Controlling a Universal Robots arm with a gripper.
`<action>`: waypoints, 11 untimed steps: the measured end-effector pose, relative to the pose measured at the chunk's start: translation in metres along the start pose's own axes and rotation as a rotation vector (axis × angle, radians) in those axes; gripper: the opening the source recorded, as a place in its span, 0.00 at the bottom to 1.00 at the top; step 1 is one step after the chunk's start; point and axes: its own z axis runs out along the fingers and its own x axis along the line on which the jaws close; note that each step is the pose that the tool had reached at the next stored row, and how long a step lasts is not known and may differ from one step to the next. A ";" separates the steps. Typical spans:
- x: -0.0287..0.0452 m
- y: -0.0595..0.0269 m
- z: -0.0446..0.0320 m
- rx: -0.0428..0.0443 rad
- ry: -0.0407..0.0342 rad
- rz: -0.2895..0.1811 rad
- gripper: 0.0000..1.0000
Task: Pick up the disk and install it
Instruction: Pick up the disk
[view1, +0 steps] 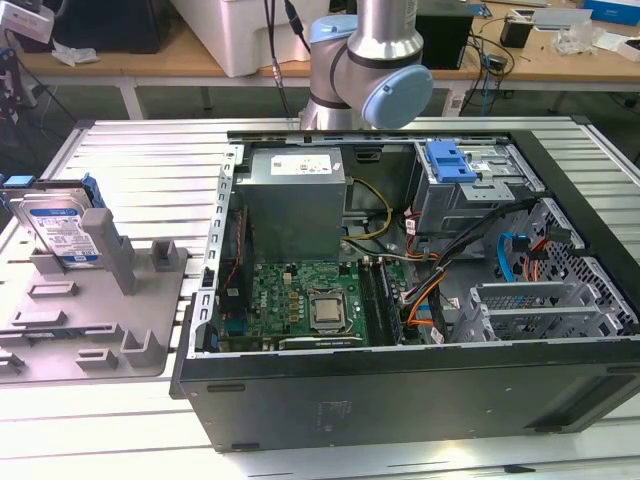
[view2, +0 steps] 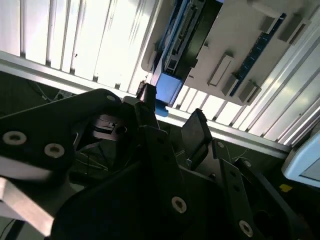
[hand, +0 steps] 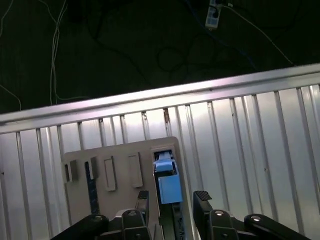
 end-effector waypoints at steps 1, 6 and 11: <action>0.0000 0.0000 0.0001 0.0054 -0.0001 -0.012 0.48; 0.0001 -0.0002 0.0004 0.0344 -0.0011 -0.057 0.48; 0.0001 0.0006 0.0005 0.0348 -0.0009 -0.061 0.48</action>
